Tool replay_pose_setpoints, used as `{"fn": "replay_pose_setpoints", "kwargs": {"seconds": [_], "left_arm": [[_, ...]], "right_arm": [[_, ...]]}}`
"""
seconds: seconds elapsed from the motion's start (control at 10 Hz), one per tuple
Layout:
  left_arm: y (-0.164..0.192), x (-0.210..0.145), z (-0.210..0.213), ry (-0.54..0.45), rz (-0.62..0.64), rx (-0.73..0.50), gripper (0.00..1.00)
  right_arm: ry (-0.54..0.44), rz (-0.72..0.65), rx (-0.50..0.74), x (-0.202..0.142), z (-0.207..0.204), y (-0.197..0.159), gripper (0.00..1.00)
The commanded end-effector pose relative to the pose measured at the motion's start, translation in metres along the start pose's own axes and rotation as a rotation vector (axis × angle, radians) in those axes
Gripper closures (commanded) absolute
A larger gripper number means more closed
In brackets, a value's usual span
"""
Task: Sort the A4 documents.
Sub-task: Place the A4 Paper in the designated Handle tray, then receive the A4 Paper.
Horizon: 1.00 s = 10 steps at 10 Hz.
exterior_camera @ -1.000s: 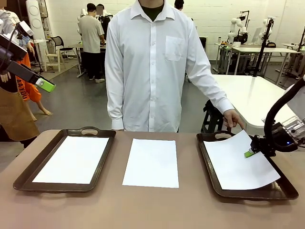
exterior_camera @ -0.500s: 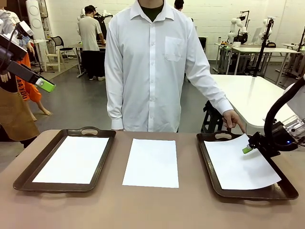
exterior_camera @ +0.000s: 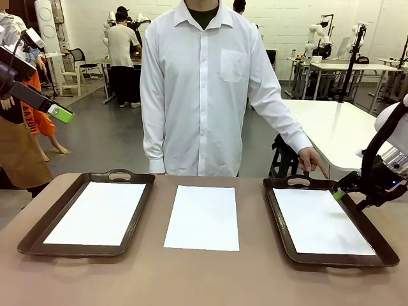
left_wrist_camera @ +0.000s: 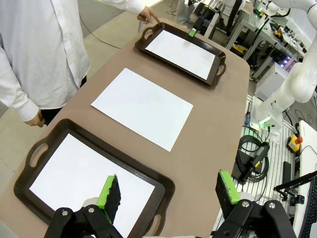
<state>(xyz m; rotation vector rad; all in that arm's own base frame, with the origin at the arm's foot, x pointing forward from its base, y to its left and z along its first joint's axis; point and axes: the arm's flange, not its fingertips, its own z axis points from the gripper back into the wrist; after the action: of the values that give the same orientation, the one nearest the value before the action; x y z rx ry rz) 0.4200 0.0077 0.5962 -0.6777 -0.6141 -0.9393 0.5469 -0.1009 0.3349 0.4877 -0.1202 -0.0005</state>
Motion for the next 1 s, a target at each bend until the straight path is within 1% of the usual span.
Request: {"fn": "replay_pose_setpoints", "kwargs": {"seconds": [0.0, 0.1, 0.2, 0.9], "left_arm": [[-0.001, 0.0002, 0.0004, 0.004, -0.004, 0.0, 0.0], [-0.001, 0.0002, 0.0004, 0.004, -0.004, 0.0, 0.0], [-0.001, 0.0002, 0.0004, 0.004, -0.004, 0.0, 0.0], [-0.001, 0.0002, 0.0004, 0.004, -0.004, 0.0, 0.0]], "right_arm": [[-0.005, -0.022, -0.026, -0.0059, -0.0001, 0.0079, 0.0], [-0.003, -0.027, -0.008, -0.0053, -0.0007, 0.012, 0.0], [0.0, 0.0, -0.006, -0.0006, 0.0021, 0.0025, 0.0], [0.0, 0.0, -0.006, -0.0006, 0.0021, 0.0025, 0.0]]}}
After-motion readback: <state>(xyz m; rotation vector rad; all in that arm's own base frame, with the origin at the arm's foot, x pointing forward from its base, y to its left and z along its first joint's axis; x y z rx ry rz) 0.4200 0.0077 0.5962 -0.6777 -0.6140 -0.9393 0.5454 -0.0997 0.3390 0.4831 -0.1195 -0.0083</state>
